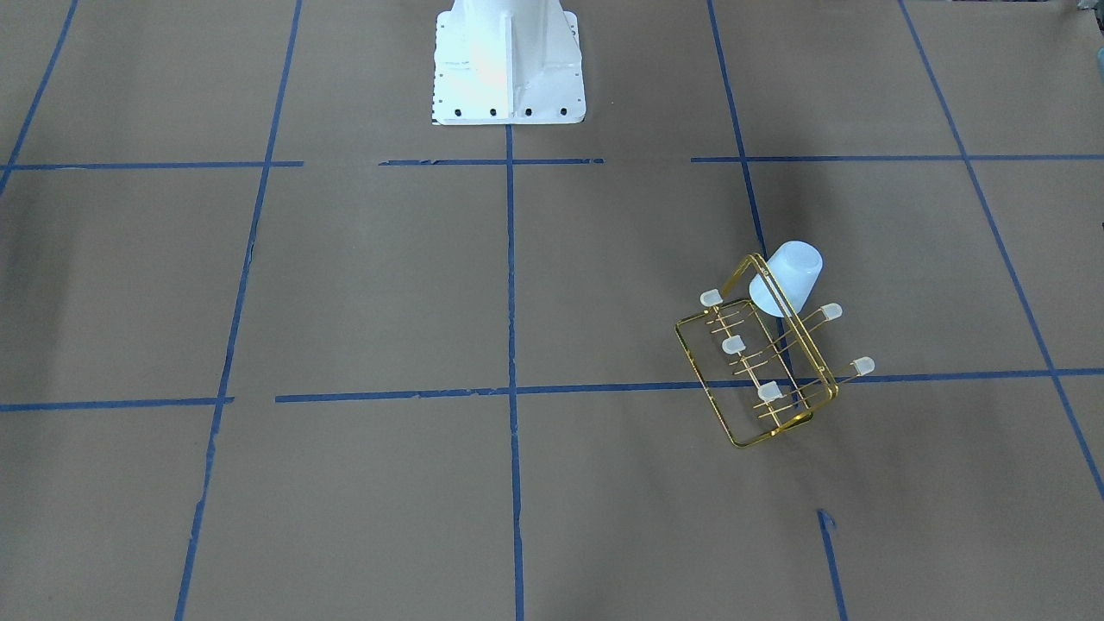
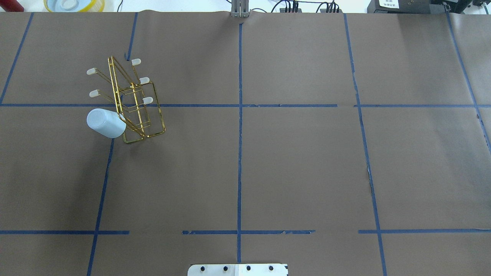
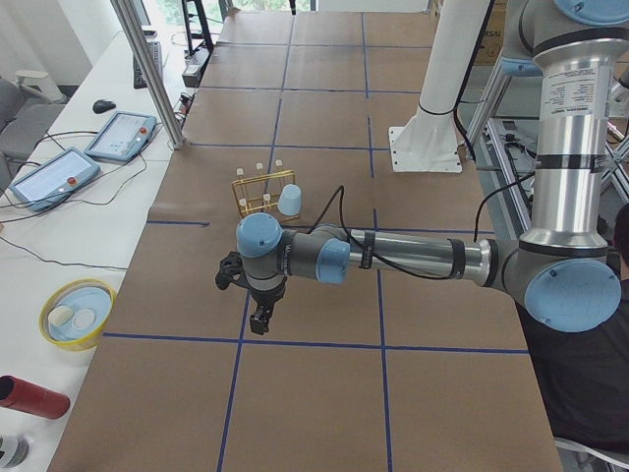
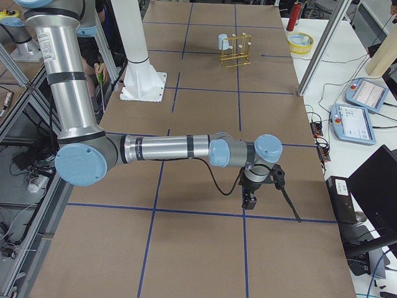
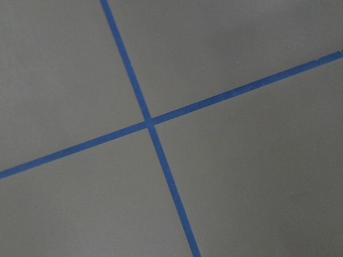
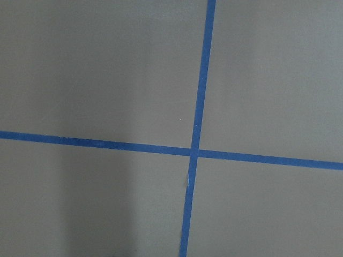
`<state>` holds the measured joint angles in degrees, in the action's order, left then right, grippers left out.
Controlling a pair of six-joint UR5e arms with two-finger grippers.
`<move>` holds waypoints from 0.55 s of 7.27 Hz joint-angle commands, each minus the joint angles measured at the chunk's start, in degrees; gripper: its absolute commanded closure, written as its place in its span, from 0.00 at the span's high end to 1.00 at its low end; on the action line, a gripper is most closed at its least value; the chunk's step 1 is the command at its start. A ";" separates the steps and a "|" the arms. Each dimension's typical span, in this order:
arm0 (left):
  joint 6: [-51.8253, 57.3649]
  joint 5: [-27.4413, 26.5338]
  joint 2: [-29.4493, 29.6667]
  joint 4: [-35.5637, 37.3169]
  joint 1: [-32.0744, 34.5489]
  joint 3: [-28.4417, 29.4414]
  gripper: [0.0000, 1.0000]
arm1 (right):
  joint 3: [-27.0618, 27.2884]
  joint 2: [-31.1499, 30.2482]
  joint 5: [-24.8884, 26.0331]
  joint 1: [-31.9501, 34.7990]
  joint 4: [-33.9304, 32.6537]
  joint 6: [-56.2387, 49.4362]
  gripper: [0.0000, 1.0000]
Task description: Hang cup on cup holder
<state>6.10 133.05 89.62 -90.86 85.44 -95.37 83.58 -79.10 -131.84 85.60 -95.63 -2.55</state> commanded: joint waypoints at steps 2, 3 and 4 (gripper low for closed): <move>0.32 1.60 1.44 4.72 1.57 0.54 1.00 | 0.00 0.00 0.00 0.00 0.00 0.00 1.00; 0.23 1.60 1.43 4.81 1.57 0.54 1.00 | 0.00 0.00 0.00 0.00 0.00 0.00 1.00; 0.49 1.68 1.09 4.64 1.57 0.54 1.00 | 0.00 0.00 0.00 0.00 0.00 0.00 1.00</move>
<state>6.39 134.64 90.97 -86.19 86.96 -94.88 83.59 -79.10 -131.84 85.60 -95.62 -2.54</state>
